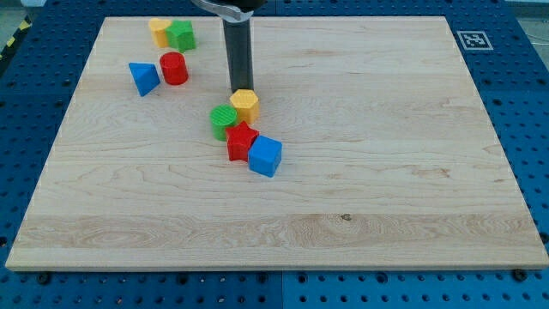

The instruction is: Place the arm close to the blue triangle

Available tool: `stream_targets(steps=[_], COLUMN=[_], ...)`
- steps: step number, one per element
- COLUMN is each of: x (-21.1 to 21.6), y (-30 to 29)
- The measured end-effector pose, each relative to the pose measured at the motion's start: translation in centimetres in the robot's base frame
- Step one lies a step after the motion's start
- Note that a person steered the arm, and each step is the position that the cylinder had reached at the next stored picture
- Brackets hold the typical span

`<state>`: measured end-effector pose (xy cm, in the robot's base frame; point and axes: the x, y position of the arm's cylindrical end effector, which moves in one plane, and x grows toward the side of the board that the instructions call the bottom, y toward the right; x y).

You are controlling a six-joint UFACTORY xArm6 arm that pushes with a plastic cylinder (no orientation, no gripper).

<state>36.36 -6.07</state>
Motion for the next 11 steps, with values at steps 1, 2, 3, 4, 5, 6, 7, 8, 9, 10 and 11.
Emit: stream_targets(steps=[1, 2, 3, 4, 5, 6, 7, 8, 9, 10, 11], x=[-0.4, -0.2, 0.9, 3.4, 4.9, 5.0, 4.8, 4.0, 3.0, 1.6, -0.3], y=[-4.0, -8.1, -10.9, -10.7, -9.6, -7.8, -6.3, -10.0, -14.9, -18.2, -18.9])
